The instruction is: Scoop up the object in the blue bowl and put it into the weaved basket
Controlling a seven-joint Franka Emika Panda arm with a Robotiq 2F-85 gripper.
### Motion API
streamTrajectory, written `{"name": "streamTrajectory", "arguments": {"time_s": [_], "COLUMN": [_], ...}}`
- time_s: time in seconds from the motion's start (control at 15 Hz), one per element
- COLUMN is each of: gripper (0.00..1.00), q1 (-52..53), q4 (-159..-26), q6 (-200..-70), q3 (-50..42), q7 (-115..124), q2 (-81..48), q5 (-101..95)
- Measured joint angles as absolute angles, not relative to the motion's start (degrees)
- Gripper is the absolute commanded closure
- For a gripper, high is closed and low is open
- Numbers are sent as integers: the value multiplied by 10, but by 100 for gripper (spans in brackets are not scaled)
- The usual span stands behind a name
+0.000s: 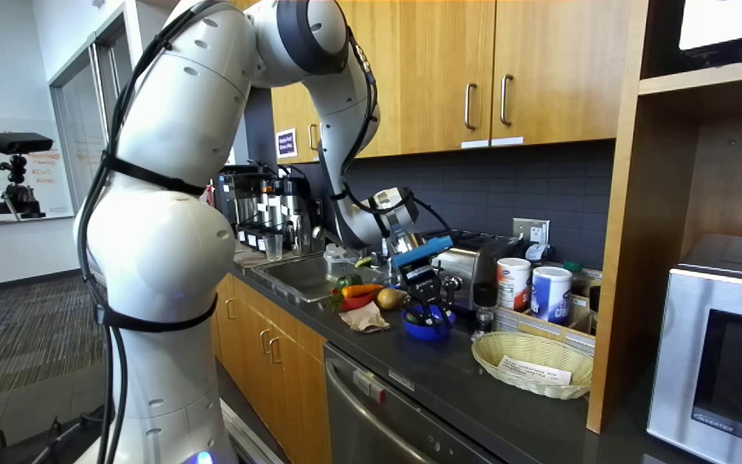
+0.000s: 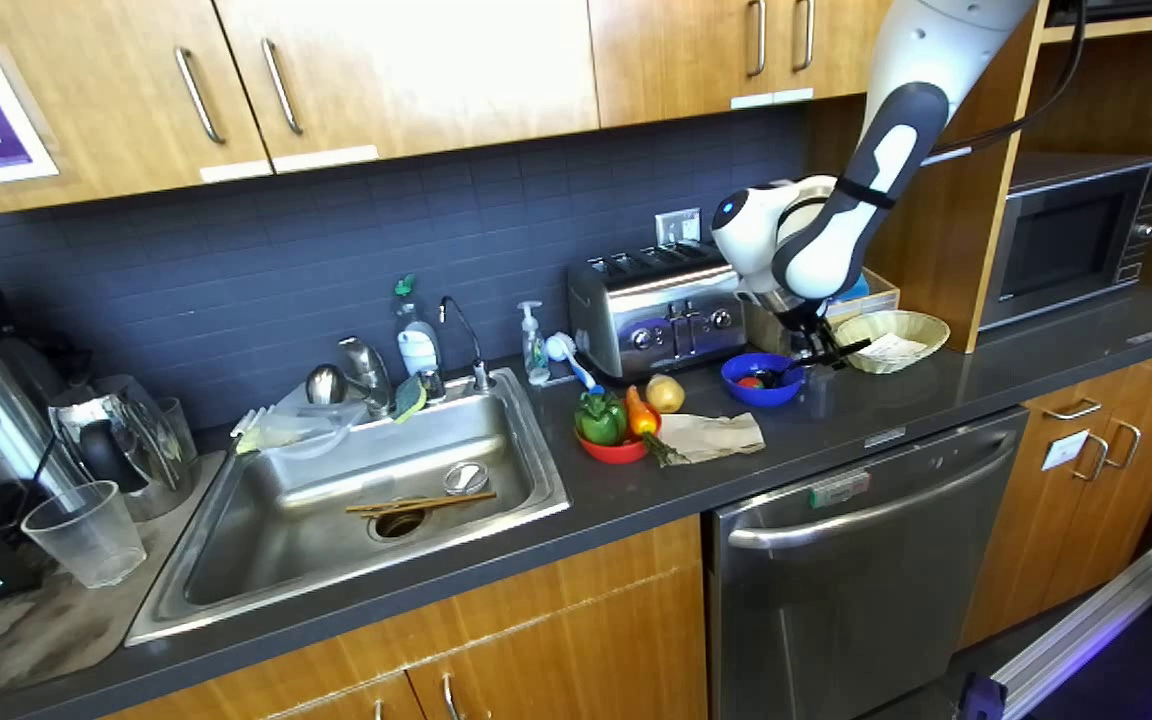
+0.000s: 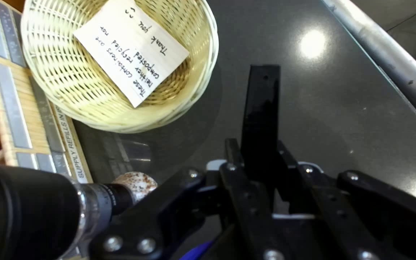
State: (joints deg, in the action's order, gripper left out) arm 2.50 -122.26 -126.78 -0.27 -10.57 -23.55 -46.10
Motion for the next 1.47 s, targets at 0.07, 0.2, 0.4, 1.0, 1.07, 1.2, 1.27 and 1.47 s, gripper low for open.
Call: {"name": "streamTrajectory", "arguments": {"time_s": [0.07, 0.2, 0.4, 1.0, 1.07, 1.2, 1.27, 1.47], "gripper": [94, 94, 94, 94, 94, 94, 94, 94], "q1": [25, 25, 25, 16, 14, 11, 10, 6], "q4": [-1223, -1223, -1223, -1222, -1222, -1222, -1222, -1222], "q6": [-1267, -1267, -1262, -1245, -1245, -1245, -1244, -1244], "q3": [0, 3, 5, 6, 6, 6, 6, 6], "q7": [-106, -106, -109, -167, -176, -191, -198, -217], "q2": [-236, -235, -234, -210, -208, -205, -204, -204], "q5": [-461, -460, -454, -391, -383, -372, -366, -352]}}
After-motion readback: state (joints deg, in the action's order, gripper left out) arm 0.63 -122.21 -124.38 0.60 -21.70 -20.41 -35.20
